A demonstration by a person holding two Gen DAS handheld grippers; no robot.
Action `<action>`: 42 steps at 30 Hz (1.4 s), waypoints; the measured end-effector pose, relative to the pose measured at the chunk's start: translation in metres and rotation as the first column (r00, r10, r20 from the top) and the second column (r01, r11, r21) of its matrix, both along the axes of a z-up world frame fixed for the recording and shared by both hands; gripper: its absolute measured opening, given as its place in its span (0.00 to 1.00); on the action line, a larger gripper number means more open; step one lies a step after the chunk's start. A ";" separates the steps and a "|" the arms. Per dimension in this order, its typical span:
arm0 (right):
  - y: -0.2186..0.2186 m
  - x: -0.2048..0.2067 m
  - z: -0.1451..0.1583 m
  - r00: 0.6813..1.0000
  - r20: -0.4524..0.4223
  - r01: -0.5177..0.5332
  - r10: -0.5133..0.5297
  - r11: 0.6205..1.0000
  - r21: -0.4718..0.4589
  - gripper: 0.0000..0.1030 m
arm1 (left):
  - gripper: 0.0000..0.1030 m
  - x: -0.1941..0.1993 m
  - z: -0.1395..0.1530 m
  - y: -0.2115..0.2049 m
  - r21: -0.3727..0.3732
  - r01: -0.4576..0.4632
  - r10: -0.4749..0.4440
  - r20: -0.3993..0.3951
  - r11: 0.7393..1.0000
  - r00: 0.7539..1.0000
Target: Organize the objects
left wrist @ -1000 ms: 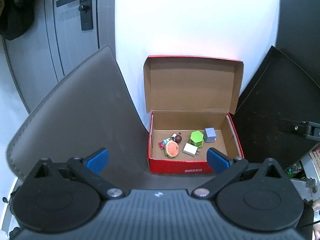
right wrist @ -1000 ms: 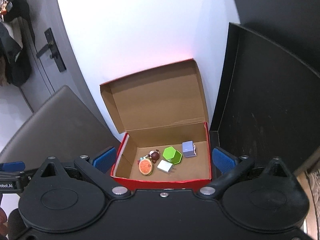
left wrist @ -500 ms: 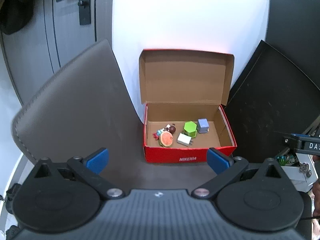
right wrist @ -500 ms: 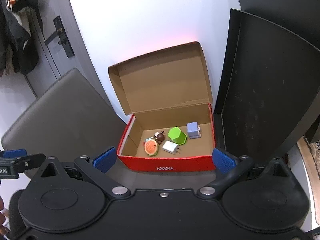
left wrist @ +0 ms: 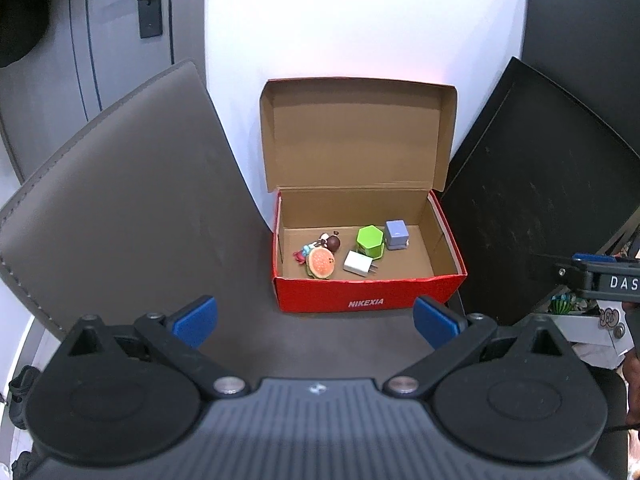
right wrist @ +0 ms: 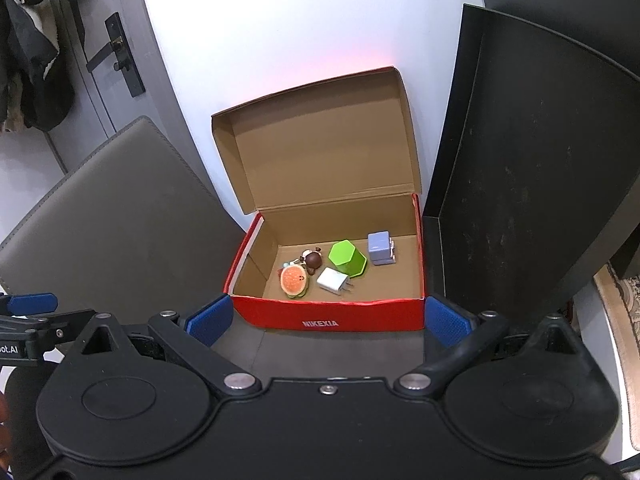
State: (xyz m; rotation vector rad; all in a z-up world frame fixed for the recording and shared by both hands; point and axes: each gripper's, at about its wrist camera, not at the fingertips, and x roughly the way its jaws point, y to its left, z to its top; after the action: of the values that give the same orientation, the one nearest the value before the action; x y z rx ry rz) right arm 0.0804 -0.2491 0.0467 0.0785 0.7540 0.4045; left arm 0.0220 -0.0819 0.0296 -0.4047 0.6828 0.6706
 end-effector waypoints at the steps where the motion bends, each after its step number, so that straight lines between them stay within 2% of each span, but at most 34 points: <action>1: 0.000 0.000 -0.001 1.000 0.000 -0.003 0.003 1.000 0.001 1.00 | 1.00 0.001 -0.001 0.000 -0.001 0.003 -0.003 0.001 1.000 1.000; 18: 0.001 0.013 -0.021 0.999 -0.043 -0.023 0.022 1.000 -0.005 1.00 | 1.00 0.017 -0.012 0.008 -0.028 0.005 -0.006 -0.025 1.000 1.000; 42: 0.005 0.013 -0.025 0.999 -0.049 -0.025 0.024 1.000 -0.017 1.00 | 1.00 0.017 -0.016 0.010 -0.038 -0.005 0.004 -0.024 0.999 1.000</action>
State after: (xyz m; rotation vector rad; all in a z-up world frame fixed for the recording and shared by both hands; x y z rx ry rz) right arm 0.0938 -0.2445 0.0213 0.0624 0.8073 0.4203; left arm 0.0394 -0.0722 0.0133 -0.4342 0.7180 0.6684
